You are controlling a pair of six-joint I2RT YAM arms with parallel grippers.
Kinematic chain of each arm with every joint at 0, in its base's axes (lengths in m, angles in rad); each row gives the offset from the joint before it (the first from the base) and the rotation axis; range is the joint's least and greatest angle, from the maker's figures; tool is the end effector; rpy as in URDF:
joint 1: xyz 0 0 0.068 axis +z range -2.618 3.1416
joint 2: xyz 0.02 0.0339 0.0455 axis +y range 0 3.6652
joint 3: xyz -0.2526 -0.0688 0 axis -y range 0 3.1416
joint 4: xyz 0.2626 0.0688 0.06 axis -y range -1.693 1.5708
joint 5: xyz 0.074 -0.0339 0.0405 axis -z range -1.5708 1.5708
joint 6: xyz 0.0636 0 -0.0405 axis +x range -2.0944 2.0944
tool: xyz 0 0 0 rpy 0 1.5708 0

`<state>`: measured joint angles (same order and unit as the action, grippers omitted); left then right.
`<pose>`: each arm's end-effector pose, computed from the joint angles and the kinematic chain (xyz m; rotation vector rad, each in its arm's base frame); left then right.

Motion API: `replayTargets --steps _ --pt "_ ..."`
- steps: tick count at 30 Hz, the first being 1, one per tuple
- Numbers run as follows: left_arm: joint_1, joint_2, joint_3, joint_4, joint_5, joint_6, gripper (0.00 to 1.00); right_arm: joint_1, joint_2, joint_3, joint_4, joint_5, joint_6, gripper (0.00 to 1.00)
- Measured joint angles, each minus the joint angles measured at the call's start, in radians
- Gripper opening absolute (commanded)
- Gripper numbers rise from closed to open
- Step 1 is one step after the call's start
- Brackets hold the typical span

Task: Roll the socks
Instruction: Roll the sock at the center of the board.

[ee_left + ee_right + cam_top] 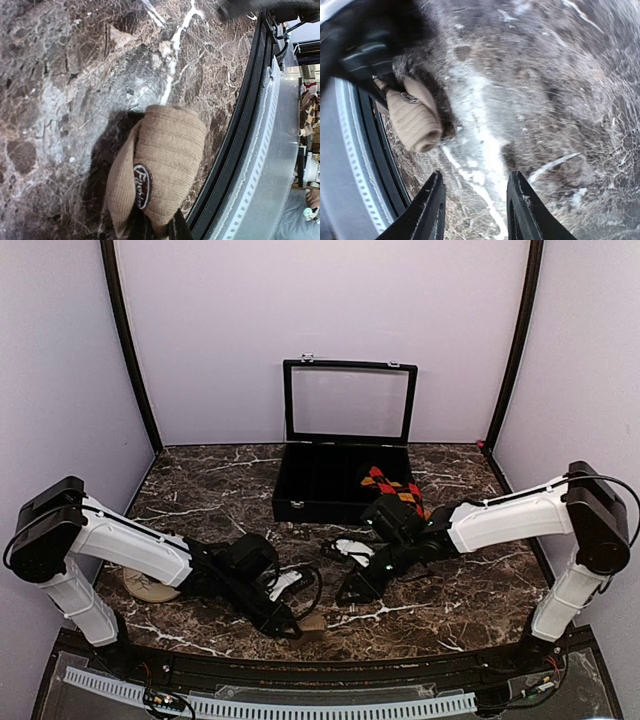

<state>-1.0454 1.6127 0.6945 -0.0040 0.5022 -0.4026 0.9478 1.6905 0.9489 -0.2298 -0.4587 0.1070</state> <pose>0.1321 -0.2888 0.0903 1.0953 2.5379 -1.1425 0.1862 0.3074 0.1230 -1.2747 2.3760 0.9608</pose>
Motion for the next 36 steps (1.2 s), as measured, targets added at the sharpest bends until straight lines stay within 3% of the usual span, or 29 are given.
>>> replayTargets --steps 10,17,36 --pt "0.021 0.042 0.011 0.011 0.101 -0.003 0.00 0.239 -0.145 -0.093 0.080 0.285 -0.108 0.43" --pt "0.034 0.058 0.016 0.012 0.137 -0.002 0.00 0.344 -0.147 -0.096 0.090 0.404 -0.188 0.48" --pt "0.034 0.077 0.034 0.002 0.161 0.003 0.00 0.395 0.008 0.008 0.055 0.451 -0.298 0.49"
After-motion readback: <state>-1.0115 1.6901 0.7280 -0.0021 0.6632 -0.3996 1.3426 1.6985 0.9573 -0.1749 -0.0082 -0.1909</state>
